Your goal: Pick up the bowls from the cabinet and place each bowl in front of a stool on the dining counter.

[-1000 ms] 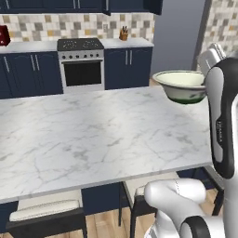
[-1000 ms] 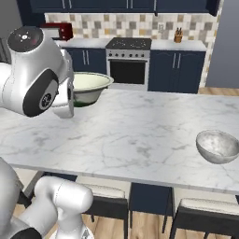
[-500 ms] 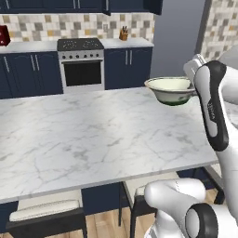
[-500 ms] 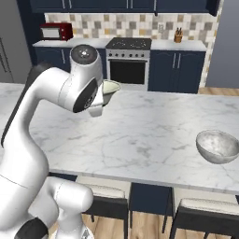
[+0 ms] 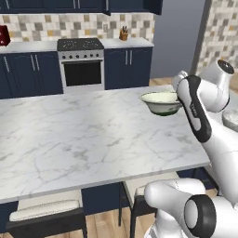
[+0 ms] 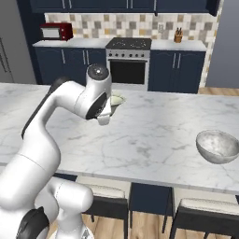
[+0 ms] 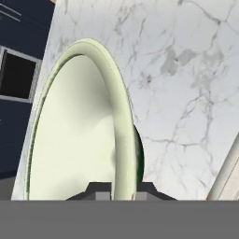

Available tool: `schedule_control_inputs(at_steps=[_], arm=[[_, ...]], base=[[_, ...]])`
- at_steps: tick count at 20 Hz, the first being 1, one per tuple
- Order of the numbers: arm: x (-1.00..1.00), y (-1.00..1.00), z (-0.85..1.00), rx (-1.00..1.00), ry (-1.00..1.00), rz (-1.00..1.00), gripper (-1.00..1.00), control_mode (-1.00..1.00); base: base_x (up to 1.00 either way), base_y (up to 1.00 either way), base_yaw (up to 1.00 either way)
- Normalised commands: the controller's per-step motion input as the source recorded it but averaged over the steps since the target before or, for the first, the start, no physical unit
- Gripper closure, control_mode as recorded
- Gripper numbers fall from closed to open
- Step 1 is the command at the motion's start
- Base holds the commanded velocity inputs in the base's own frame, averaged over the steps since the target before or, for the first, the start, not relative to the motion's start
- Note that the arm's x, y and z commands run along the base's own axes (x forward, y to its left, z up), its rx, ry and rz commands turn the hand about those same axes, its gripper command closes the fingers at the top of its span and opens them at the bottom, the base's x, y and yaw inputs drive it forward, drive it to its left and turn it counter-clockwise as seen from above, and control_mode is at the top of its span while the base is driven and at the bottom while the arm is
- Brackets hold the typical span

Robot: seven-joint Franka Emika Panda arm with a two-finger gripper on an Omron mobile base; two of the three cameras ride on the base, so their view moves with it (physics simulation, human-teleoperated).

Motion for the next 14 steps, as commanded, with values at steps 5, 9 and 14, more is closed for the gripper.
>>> schedule_control_inputs(at_steps=[5,9,14], arm=[[0.17,0.00,-0.97,0.00,0.00,0.00,1.00,-1.00],[0.12,0.00,-0.82,0.00,0.00,0.00,1.00,-1.00],[0.28,0.00,-0.52,0.00,0.00,0.00,1.00,-1.00]], base=[[0.00,0.00,0.00],[0.00,0.00,0.00],[0.00,0.00,0.00]])
